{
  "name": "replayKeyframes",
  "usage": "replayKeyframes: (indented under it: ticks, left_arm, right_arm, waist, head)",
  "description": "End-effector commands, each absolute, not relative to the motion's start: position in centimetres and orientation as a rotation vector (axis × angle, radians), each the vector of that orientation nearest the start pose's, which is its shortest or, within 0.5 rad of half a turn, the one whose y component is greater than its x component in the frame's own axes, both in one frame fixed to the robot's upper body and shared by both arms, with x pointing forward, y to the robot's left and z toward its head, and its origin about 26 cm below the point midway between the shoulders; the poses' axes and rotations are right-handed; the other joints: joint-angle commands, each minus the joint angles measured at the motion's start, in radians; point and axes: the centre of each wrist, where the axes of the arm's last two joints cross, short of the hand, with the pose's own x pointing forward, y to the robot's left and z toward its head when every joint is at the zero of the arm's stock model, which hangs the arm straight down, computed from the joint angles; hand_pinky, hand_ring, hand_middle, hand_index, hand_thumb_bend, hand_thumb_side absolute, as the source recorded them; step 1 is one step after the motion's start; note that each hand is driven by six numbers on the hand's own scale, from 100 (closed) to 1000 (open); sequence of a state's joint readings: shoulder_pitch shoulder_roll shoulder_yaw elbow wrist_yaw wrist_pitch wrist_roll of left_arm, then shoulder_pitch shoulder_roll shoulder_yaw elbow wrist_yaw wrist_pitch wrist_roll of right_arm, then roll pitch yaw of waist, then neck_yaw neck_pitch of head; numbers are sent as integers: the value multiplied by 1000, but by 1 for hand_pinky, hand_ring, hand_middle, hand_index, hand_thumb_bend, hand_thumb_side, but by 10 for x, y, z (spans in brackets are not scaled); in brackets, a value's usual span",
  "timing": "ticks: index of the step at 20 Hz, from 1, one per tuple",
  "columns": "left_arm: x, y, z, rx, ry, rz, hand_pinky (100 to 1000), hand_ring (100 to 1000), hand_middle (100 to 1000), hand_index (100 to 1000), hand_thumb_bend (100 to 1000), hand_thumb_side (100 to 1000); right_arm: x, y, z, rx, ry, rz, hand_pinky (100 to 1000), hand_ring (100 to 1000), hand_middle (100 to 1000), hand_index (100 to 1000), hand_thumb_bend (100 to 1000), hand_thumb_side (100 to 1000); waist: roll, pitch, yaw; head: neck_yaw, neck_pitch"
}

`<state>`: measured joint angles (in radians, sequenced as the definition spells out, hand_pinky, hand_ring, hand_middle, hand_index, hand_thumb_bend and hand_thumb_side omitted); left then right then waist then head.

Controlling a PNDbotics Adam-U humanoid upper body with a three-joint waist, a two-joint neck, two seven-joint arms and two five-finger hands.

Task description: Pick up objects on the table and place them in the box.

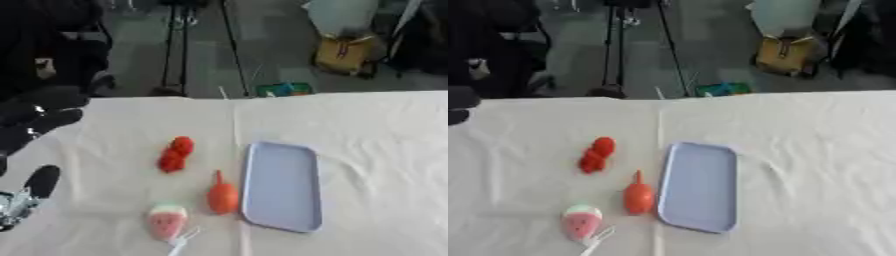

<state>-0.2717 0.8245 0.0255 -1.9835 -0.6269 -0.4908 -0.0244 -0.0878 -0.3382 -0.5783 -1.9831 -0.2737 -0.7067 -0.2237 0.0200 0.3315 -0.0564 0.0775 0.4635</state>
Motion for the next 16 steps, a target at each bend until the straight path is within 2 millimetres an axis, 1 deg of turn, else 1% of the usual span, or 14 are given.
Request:
replayKeyframes:
  ticks: [1,5,6,9,11,14,16]
  left_arm:
    - [287,328,267,-1298,2437,1761,991,980,899,1000,100,1000]
    - [295,327,267,-1359,2399,1758,999,997,916,1000,100,1000]
    - [297,328,267,-1362,2385,1781,1000,1000,948,1000,100,1000]
    - [309,334,268,-1362,2339,1884,1000,1000,994,1000,100,1000]
    - [318,338,270,-1359,2328,1946,1000,1000,1000,1000,100,1000]
    - [330,340,271,-1350,2356,1989,1000,1000,1000,1000,100,1000]
    - [344,337,271,-1358,2419,2016,1000,1000,1000,1000,100,1000]
  right_arm:
    - [232,-421,197,712,3182,341,715,814,769,825,100,1000]
    - [232,-421,197,706,3189,337,716,814,769,825,100,1000]
    - [232,-420,197,704,3191,334,716,814,769,825,100,1000]
    - [233,-420,197,701,3199,327,717,815,769,823,100,1000]
    - [233,-420,197,698,3204,322,718,815,769,823,100,1000]
    - [233,-420,197,696,3209,319,719,815,769,822,100,1000]
    - [233,-419,196,691,3217,316,720,815,769,822,100,1000]
  waist:
    - [0,-21,-3]
    - [0,-22,-5]
    - [2,-22,-5]
    - [4,-25,-4]
    - [5,-27,-3]
    - [6,-30,-1]
    - [7,-33,-1]
  head:
    - [5,-14]
    - [7,-16]
    - [8,-16]
    - [5,-14]
    - [3,-11]
    - [-1,-8]
    - [-8,-7]
